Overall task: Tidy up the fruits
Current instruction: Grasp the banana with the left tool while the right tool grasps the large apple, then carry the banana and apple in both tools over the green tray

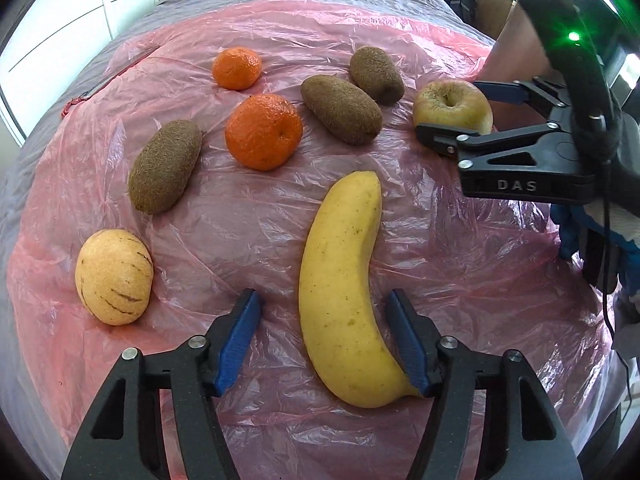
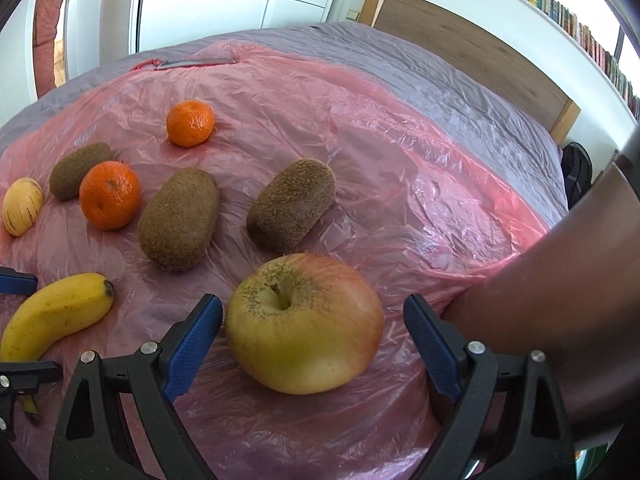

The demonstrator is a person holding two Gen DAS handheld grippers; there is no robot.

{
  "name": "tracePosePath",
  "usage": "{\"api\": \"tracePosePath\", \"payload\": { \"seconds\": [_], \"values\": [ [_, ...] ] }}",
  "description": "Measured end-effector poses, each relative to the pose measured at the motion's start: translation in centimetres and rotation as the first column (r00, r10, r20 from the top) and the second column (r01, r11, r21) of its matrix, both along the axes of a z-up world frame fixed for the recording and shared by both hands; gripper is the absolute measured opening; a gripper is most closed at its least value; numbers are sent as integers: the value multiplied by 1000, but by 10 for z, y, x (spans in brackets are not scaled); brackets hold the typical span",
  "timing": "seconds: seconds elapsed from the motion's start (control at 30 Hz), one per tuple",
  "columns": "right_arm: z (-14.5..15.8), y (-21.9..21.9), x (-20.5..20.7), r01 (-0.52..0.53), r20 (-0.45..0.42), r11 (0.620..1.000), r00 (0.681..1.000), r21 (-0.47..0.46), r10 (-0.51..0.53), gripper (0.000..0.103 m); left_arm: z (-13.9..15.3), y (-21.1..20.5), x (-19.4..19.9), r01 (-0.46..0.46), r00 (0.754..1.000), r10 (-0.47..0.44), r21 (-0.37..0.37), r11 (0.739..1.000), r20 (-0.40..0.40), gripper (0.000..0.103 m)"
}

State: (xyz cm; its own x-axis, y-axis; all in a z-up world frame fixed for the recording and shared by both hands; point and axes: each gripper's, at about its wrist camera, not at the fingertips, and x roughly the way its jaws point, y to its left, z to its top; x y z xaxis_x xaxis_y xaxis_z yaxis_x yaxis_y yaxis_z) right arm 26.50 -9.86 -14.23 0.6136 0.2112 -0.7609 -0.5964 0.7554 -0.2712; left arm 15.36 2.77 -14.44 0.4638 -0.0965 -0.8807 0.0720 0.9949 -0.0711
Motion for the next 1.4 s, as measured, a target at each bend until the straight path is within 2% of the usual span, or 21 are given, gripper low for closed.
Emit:
{"api": "tracePosePath", "payload": {
  "seconds": [0.2, 0.23, 0.3, 0.4, 0.5, 0.9, 1.13, 1.4],
  "values": [
    [-14, 5, 3, -17, -11, 999, 1000, -44, 17, 103, -2, -7, -3, 18, 1000, -18, 33, 999, 16, 48],
    [-15, 3, 5, -12, -17, 999, 1000, -36, 12, 103, -1, -8, -3, 19, 1000, -20, 36, 999, 19, 47],
    [-15, -1, 8, -5, -34, 1000, 999, -17, 5, 103, -1, -10, -3, 23, 1000, -23, 32, 999, 20, 36],
    [-16, -4, 11, -8, -49, 1000, 999, -4, 7, 103, 2, -13, -4, 26, 999, -27, 35, 999, 25, 32],
    [-14, -7, 13, -1, -67, 1000, 998, 15, 2, 103, 5, -8, -3, 18, 1000, -19, 6, 1000, 24, 29],
    [18, -17, 2, 25, -59, 997, 998, 67, -21, 103, 23, -8, -3, -4, 999, 6, -51, 999, 39, 28],
    [39, -24, -20, 23, -55, 995, 998, 102, -18, 103, 33, -3, -11, -27, 999, 31, -114, 993, 35, 28],
    [56, -36, -53, 36, -89, 988, 996, 150, -22, 103, 46, -2, -25, -41, 998, 47, -131, 991, 40, 28]
  ]
}}
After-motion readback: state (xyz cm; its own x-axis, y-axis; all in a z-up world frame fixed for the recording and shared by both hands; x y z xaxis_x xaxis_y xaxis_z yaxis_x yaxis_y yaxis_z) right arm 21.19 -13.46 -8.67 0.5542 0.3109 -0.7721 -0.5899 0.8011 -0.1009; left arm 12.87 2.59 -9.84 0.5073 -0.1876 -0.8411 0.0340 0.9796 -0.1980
